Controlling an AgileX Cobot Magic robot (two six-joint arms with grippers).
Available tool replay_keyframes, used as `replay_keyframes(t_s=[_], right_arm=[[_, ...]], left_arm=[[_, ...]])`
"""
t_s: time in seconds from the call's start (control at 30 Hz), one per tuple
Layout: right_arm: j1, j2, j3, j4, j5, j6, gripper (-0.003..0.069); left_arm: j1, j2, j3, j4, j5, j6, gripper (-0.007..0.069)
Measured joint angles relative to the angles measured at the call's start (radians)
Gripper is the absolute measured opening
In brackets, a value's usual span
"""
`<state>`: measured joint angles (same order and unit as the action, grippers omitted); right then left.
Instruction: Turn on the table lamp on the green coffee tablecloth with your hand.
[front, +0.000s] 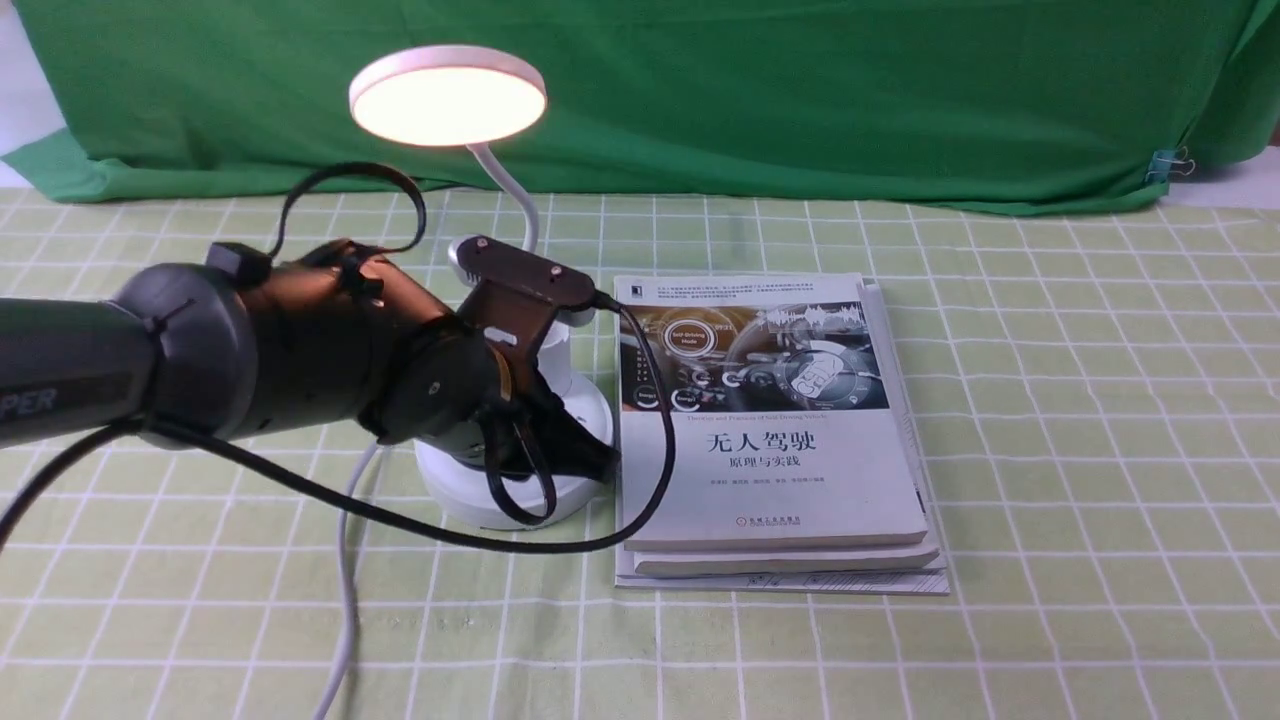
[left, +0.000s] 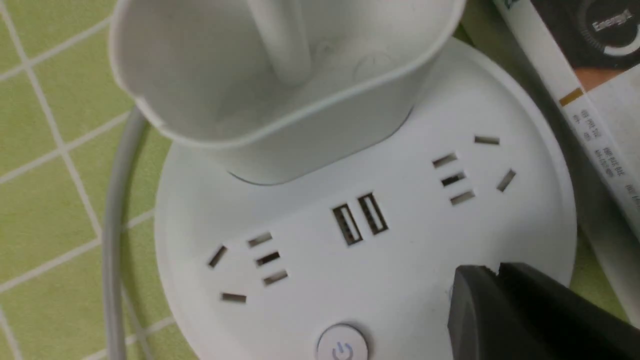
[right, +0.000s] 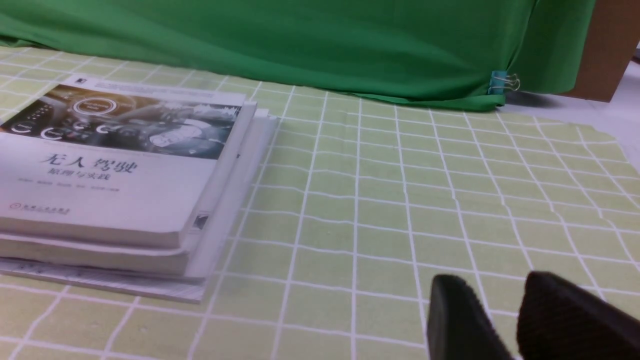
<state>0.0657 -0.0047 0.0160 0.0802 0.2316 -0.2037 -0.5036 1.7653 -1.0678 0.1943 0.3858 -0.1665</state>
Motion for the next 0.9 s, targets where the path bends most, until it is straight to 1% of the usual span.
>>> replay_keyframes(t_s=[0.2,0.47,0.67,0.77,0.8,0.9], right_arm=[[0.000,0.000,0.000,0.000,0.000,0.000,0.0245],[0.000,0.000,0.000,0.000,0.000,0.000,0.0245],[0.000,0.000,0.000,0.000,0.000,0.000,0.0245],[0.000,0.000,0.000,0.000,0.000,0.000,0.0245],[0.000,0.000,0.000,0.000,0.000,0.000,0.0245],[0.000,0.000,0.000,0.000,0.000,0.000,0.0245]], left_arm=[[0.000,-0.090,0.000,0.003,0.022,-0.008,0.0019],[0.000,-0.147,0.007,-0.005,0.135,-0.006,0.0019],[0.000,-0.380,0.087,-0.007,0.252,0.020,0.0019],[0.000,-0.506,0.129,-0.012,0.376,0.026,0.0019],[0.000,-0.514,0.132,-0.013,0.390,0.026,0.0019],[0.000,-0.666,0.186,-0.026,0.470,0.006,0.0019]])
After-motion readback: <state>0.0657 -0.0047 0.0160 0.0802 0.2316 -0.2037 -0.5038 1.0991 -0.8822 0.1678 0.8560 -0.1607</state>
